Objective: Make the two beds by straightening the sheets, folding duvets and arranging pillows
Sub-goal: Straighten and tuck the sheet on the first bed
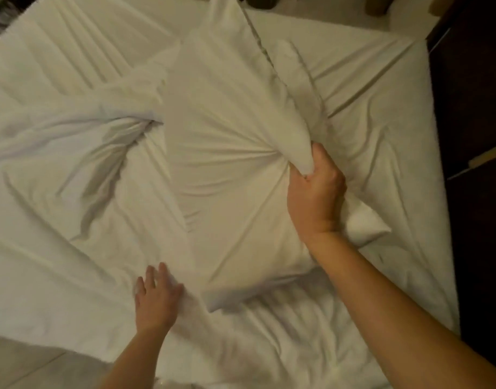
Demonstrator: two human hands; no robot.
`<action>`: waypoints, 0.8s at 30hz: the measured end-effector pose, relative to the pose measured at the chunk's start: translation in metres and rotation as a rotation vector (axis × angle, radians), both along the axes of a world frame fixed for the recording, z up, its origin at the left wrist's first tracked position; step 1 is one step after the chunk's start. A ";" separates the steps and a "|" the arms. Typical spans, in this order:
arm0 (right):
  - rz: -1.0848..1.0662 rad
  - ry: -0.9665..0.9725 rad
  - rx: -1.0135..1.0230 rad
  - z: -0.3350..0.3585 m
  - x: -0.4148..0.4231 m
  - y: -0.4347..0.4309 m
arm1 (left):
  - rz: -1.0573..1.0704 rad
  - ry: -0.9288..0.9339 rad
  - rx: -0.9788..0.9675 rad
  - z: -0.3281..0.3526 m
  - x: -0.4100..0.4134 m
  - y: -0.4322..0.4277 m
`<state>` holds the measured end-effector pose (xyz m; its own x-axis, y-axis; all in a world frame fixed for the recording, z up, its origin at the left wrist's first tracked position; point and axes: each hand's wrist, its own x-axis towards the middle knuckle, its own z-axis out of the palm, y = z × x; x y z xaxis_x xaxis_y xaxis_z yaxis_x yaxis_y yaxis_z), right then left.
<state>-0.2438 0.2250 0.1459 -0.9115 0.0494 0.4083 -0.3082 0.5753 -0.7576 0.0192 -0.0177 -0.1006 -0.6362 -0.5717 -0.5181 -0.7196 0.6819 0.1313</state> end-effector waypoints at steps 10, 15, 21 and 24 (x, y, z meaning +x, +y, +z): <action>-0.194 -0.831 0.190 -0.170 0.027 0.065 | -0.046 -0.006 -0.038 -0.032 0.014 -0.009; -0.075 -0.927 0.124 -0.165 -0.005 0.090 | -0.033 -0.010 -0.075 -0.032 0.010 -0.005; -0.179 -0.899 0.244 -0.174 -0.034 0.163 | 0.059 0.040 -0.117 -0.035 0.005 0.010; -0.234 -0.931 0.358 -0.191 -0.044 0.200 | 0.070 0.089 -0.158 -0.045 0.006 0.018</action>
